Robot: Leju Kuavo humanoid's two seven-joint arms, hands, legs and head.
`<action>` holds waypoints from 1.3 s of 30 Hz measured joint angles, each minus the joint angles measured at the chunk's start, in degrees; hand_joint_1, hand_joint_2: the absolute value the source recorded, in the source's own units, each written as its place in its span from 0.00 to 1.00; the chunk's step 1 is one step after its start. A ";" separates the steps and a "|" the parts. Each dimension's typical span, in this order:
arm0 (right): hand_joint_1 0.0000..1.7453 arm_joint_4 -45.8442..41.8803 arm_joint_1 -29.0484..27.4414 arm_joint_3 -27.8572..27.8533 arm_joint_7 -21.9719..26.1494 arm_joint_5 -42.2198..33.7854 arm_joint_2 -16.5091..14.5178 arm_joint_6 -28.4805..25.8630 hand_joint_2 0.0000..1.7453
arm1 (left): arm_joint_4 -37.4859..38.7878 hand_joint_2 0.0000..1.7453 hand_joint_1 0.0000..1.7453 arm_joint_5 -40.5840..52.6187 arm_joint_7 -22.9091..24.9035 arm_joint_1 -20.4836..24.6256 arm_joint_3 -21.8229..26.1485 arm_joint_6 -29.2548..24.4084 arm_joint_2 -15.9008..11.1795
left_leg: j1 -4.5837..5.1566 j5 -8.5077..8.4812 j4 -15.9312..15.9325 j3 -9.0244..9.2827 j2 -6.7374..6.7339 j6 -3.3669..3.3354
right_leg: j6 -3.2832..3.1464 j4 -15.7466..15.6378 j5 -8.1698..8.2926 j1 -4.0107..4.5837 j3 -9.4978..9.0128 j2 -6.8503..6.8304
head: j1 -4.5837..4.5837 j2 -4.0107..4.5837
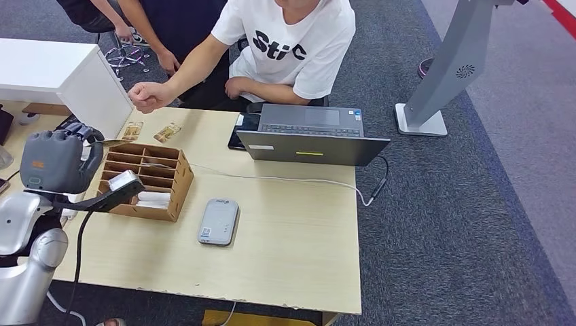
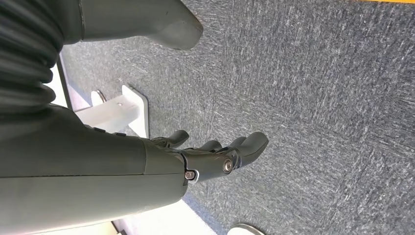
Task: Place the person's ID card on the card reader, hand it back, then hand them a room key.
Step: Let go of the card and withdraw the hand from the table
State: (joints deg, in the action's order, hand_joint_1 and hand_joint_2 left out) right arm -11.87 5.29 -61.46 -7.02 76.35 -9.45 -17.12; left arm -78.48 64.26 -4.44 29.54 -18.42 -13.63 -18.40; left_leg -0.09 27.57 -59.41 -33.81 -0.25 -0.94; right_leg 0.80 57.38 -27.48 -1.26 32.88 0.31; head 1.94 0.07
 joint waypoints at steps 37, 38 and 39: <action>0.00 0.02 -0.03 -0.10 -0.17 -0.68 -0.02 -0.37 1.00 | -2.40 1.00 0.00 -4.55 -2.95 -4.06 -2.58 1.29 6.25 | 0.01 0.02 0.00 0.00 -0.01 0.00 | 0.00 -0.01 -0.01 -0.01 0.01 0.02 | 0.00 0.00; 0.00 0.02 -0.04 -0.11 -0.17 -0.68 -0.02 -0.37 1.00 | -2.44 1.00 0.00 -4.59 -2.95 -4.19 -2.58 1.27 6.29 | 0.01 0.02 0.00 0.00 -0.01 0.00 | 0.00 -0.01 -0.01 -0.01 0.01 0.02 | 0.00 0.00; 0.00 0.02 -0.04 -0.13 -0.17 -0.68 -0.02 -0.37 1.00 | -2.45 1.00 0.00 -4.62 -2.95 -4.29 -2.58 1.27 6.33 | 0.01 0.02 0.00 0.00 -0.01 0.00 | 0.00 -0.01 0.00 -0.01 0.01 0.02 | 0.00 0.00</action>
State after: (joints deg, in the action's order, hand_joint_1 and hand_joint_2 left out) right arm -11.85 5.25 -61.59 -7.19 75.67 -9.46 -17.48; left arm -80.93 59.65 -7.39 25.25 -21.00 -12.36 -12.07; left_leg -0.08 27.58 -59.42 -33.81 -0.27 -0.94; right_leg 0.80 57.37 -27.49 -1.27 32.88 0.33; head 1.94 0.07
